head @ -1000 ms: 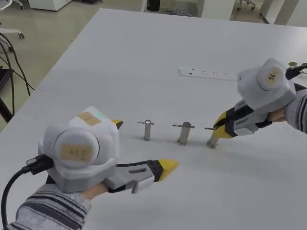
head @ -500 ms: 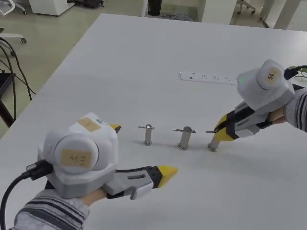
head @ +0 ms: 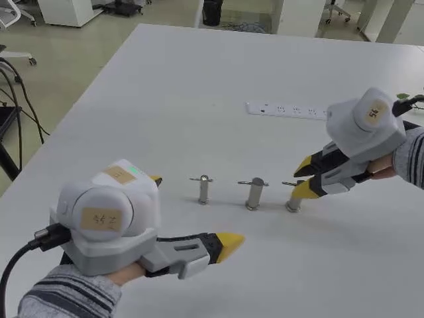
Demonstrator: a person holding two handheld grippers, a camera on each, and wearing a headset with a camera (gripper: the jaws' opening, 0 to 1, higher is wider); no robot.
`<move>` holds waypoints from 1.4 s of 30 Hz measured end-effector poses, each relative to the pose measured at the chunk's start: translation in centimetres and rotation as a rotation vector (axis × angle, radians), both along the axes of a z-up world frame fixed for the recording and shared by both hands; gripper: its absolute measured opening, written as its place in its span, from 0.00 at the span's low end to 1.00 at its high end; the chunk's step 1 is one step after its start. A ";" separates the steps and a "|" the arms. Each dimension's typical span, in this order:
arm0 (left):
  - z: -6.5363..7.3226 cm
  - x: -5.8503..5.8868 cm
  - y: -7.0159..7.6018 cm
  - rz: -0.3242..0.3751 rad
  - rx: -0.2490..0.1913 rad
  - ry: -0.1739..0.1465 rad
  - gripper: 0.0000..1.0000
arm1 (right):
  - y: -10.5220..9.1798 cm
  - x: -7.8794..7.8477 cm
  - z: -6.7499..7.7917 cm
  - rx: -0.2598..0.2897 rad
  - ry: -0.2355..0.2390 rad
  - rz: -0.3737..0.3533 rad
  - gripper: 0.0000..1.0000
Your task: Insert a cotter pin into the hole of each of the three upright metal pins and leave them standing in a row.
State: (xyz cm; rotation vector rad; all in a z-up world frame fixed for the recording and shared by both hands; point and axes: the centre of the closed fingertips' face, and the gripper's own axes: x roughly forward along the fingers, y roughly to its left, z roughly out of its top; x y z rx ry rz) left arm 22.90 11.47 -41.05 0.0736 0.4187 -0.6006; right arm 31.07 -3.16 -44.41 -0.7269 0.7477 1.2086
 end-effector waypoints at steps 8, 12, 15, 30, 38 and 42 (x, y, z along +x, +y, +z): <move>0.4 -0.1 0.1 -0.002 0.000 -0.010 0.95 | 0.7 -1.3 2.7 0.137 -0.034 -0.159 0.37; 0.8 0.0 0.1 -0.004 -0.005 -0.015 0.97 | 0.8 -2.6 3.9 0.212 -0.037 -0.264 0.50; 1.1 0.0 0.1 -0.009 0.002 -0.021 0.98 | 0.5 -3.5 4.5 0.239 -0.080 -0.286 0.54; 1.2 -0.5 1.0 0.004 0.020 0.001 0.99 | -1.4 -7.8 4.6 0.377 -0.054 -0.533 0.78; 1.6 -0.7 1.6 0.027 0.037 -0.013 0.99 | -1.7 -9.0 4.9 0.425 -0.074 -0.589 0.79; 2.0 -0.8 1.9 0.050 0.031 -0.015 0.99 | -1.9 -9.4 5.4 0.466 -0.058 -0.627 0.79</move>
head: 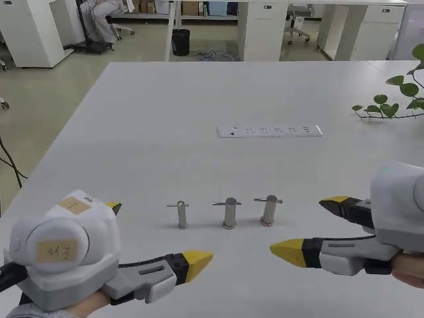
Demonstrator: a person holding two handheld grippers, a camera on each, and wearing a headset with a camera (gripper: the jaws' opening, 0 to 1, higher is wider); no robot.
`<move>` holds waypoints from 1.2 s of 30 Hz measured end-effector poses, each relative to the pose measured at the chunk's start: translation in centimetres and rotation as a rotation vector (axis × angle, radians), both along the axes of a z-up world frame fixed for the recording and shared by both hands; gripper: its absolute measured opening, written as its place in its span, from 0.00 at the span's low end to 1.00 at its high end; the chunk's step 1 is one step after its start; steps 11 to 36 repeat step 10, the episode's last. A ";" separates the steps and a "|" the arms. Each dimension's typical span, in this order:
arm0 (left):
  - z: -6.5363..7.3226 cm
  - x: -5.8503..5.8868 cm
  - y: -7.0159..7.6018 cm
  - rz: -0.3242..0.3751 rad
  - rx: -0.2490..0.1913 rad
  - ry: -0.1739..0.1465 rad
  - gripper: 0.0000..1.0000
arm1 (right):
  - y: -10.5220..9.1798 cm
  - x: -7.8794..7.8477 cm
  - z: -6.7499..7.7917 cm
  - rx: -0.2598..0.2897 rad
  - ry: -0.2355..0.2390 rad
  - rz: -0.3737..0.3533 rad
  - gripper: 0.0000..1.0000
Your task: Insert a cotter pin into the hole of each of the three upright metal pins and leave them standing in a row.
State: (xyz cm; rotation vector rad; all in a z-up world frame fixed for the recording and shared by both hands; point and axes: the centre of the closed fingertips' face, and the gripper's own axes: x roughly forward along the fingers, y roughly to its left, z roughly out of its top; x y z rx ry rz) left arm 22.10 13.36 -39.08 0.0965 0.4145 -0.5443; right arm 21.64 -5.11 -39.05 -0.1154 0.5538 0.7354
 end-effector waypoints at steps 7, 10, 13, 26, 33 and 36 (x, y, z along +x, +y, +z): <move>0.5 -0.2 0.7 0.035 -0.007 -0.005 0.99 | -0.7 -0.8 0.0 0.002 -0.010 -0.044 0.78; 0.5 -0.7 0.8 0.043 -0.030 0.019 0.98 | -1.1 -1.2 -0.8 -0.025 0.004 -0.055 0.77; 0.5 -0.7 0.8 0.043 -0.030 0.019 0.98 | -1.1 -1.2 -0.8 -0.025 0.004 -0.055 0.77; 0.5 -0.7 0.8 0.043 -0.030 0.019 0.98 | -1.1 -1.2 -0.8 -0.025 0.004 -0.055 0.77; 0.5 -0.7 0.8 0.043 -0.030 0.019 0.98 | -1.1 -1.2 -0.8 -0.025 0.004 -0.055 0.77; 0.5 -0.7 0.8 0.043 -0.030 0.019 0.98 | -1.1 -1.2 -0.8 -0.025 0.004 -0.055 0.77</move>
